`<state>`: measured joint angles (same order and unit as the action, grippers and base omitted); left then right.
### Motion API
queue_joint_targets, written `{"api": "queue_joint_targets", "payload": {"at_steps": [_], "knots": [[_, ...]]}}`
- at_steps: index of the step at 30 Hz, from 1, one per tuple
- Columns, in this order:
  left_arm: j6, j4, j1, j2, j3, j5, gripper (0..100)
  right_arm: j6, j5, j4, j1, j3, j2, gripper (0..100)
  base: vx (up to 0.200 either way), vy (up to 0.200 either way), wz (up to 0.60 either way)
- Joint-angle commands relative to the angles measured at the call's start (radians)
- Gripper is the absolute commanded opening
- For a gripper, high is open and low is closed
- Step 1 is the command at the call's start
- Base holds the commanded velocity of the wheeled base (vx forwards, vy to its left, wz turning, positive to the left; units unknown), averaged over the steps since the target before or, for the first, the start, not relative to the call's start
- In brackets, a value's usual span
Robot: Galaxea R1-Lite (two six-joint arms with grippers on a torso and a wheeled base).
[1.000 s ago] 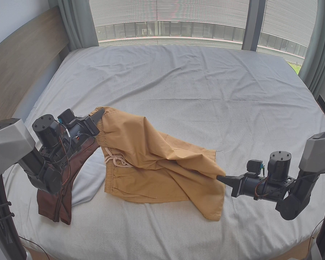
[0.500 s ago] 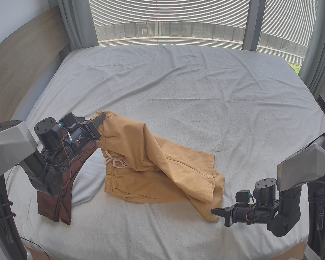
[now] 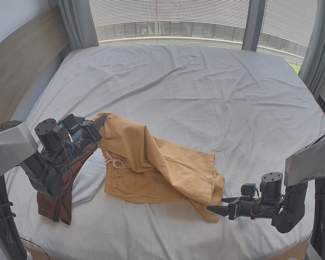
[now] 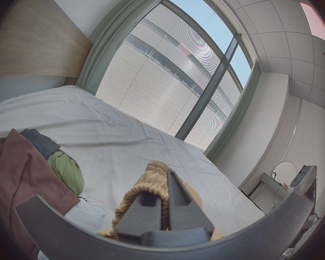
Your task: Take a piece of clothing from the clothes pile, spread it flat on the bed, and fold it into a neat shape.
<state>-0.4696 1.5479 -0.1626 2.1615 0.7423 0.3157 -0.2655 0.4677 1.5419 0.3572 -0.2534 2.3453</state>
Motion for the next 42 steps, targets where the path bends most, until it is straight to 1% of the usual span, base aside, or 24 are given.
{"api": "queue_joint_targets", "payload": {"at_steps": [1, 3, 8, 13, 18, 21, 27, 36, 38, 42], "knots": [[0.0, 0.003, -0.002, -0.005, -0.006, 0.0, 0, -0.055, 0.025, -0.002, -0.027, -0.014, -0.146, 100, 0.0, 0.0, 0.0], [0.0, 0.003, -0.002, -0.006, -0.006, -0.001, 0, -0.08, 0.025, -0.002, -0.03, -0.04, -0.159, 100, 0.0, 0.0, 0.0], [0.0, 0.003, -0.003, -0.006, -0.006, -0.001, 0, -0.103, 0.025, -0.005, -0.027, -0.093, -0.146, 100, 0.0, 0.0, 0.0], [0.002, 0.003, -0.014, -0.006, -0.006, -0.001, 0, -0.116, 0.012, -0.025, -0.024, -0.196, -0.023, 100, 0.0, 0.0, 0.0], [0.002, 0.003, -0.014, -0.006, -0.004, -0.001, 0, -0.126, 0.008, -0.065, -0.03, -0.251, 0.029, 100, 0.0, 0.0, 0.0], [0.002, 0.003, -0.014, -0.008, -0.004, -0.001, 0, -0.162, 0.002, -0.071, -0.03, -0.285, 0.049, 100, 0.0, 0.0, 0.0], [0.002, 0.003, -0.014, -0.008, -0.006, -0.001, 0, -0.166, 0.0, -0.117, -0.03, -0.33, 0.065, 100, 0.0, 0.0, 0.0], [0.003, 0.003, -0.015, -0.008, -0.009, -0.001, 0, -0.167, -0.006, -0.12, -0.017, -0.365, 0.094, 100, 0.0, 0.0, 0.0], [0.003, 0.003, -0.015, -0.008, -0.018, -0.001, 0, -0.179, -0.006, -0.12, -0.011, -0.376, 0.094, 100, 0.0, 0.0, 0.0], [0.02, 0.005, -0.014, -0.008, -0.02, -0.001, 0, -0.238, -0.011, -0.118, 0.008, -0.399, 0.091, 100, 0.0, 0.0, 0.0]]}}
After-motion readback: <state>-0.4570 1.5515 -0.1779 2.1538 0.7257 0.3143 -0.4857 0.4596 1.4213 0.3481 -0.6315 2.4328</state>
